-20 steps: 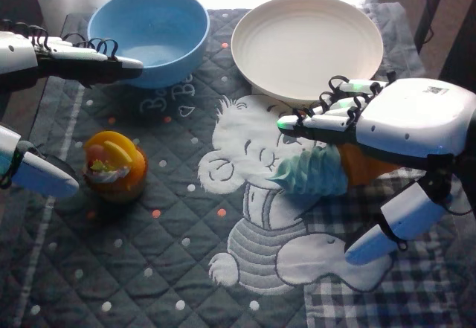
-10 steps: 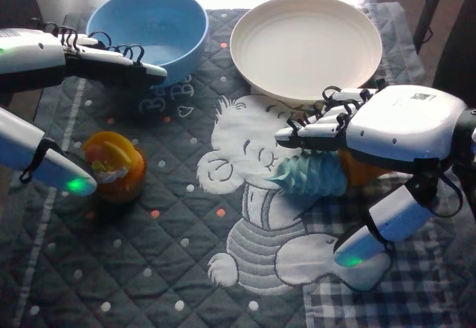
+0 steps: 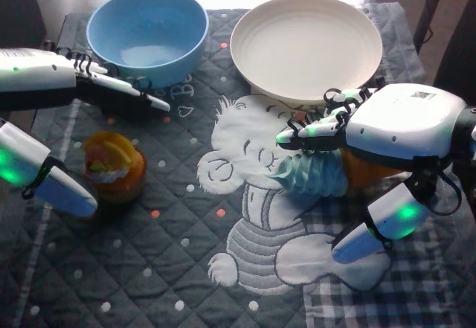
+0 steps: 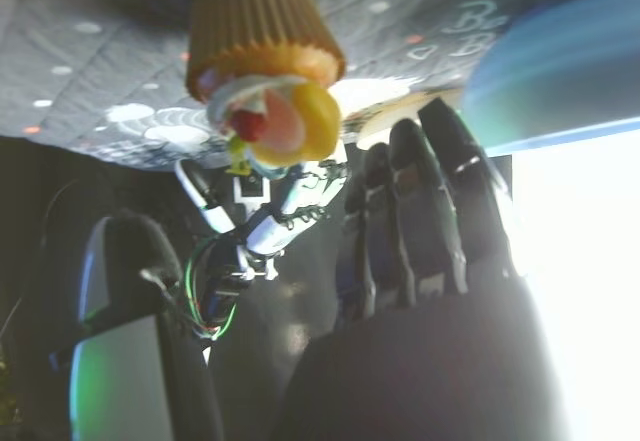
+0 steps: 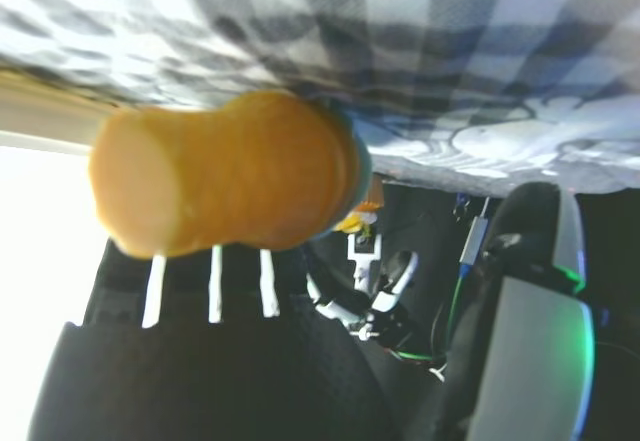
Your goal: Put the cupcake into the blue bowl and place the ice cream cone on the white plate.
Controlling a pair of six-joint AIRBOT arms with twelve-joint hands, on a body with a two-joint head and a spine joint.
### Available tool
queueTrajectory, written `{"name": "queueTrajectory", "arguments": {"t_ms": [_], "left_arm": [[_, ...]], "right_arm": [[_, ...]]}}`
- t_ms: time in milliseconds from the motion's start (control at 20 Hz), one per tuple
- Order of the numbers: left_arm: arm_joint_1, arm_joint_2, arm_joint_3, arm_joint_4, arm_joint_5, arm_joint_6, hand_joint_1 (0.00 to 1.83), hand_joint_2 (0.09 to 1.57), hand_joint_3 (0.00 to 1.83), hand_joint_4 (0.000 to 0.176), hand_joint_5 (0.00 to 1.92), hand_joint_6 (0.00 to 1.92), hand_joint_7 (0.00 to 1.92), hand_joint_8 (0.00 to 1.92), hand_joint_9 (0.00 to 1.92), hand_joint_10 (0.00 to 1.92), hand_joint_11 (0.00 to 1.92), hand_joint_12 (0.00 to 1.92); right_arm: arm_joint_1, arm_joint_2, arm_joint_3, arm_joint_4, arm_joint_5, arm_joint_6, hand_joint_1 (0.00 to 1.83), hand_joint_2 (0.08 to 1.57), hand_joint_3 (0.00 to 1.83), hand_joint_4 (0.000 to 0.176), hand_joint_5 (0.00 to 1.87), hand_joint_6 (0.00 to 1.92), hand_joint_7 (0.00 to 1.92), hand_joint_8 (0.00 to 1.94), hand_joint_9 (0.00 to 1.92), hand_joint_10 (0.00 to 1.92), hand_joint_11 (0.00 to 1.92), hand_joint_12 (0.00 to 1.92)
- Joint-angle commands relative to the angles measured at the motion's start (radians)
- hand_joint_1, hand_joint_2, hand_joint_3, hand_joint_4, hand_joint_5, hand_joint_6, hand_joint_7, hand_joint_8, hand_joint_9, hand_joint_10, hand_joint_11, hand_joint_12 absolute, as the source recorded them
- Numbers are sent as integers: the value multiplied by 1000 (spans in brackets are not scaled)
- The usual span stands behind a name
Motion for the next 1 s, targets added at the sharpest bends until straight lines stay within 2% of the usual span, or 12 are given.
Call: {"name": "queueTrajectory", "arguments": {"t_ms": [0,100,200,300,400,450,500,550,600,700,850,950], "left_arm": [[-14,-3,4,-32,-45,-15,656,797,5,0,316,0,441,3,503,2,147,966],[-14,-4,4,5,-41,-44,629,793,1,0,341,2,473,4,564,12,229,967],[-11,-4,3,23,-40,-60,647,801,0,0,290,1,479,0,591,6,203,1112],[-7,-5,2,32,-38,-68,735,798,0,0,297,4,497,6,598,7,201,1133],[-5,-7,2,50,-34,-80,1050,830,2,0,609,29,645,17,694,22,336,1017],[-4,-8,2,56,-32,-84,1220,999,7,0,952,653,1115,506,1138,184,774,1137],[-3,-9,2,56,-31,-85,1362,1036,0,0,1011,735,1134,583,1146,797,939,1154],[0,-12,3,57,-27,-85,1389,1042,0,0,1076,738,1135,528,1123,972,966,1162],[0,-14,4,60,-24,-84,1393,1048,1,0,1079,758,1120,535,1108,1030,969,1179],[3,-20,4,78,-10,-84,1391,1057,0,0,1056,881,1091,561,1078,1019,917,1091],[9,-28,11,78,-1,-84,1394,1049,0,0,1068,830,1123,502,1102,1010,960,1102],[15,-36,17,77,2,-84,1390,1059,0,0,1058,841,1082,597,1071,1048,900,1152]], "right_arm": [[16,-3,3,25,89,3,579,726,0,0,272,0,442,0,457,2,287,646],[16,-3,5,31,89,3,618,758,12,0,275,1,435,0,451,0,293,628],[16,-3,7,36,90,3,738,824,2,0,368,2,575,5,621,14,413,633],[16,-3,10,40,90,3,946,936,1,0,506,4,722,10,853,36,641,720],[16,-3,15,49,96,3,1140,1021,1,0,741,14,1007,33,1109,108,746,1101],[16,-3,17,54,100,3,1230,1103,2,0,893,810,991,797,1297,259,929,1239],[16,-3,19,59,105,3,1251,1138,1,0,806,1010,1042,1004,1370,341,1024,1285],[16,-3,21,66,114,3,1265,1119,0,0,862,959,1097,976,1391,503,1118,1311],[16,-3,22,70,118,3,1274,1100,0,0,903,925,1143,895,1391,557,1153,1306],[16,-3,26,76,126,3,1277,1091,0,0,923,892,1159,877,1373,699,1175,1351],[17,-4,33,94,143,3,1281,1084,0,0,923,875,1190,825,1372,711,1183,1324],[19,-4,35,101,151,3,1283,1077,0,0,938,862,1205,798,1368,683,1161,1346]]}}
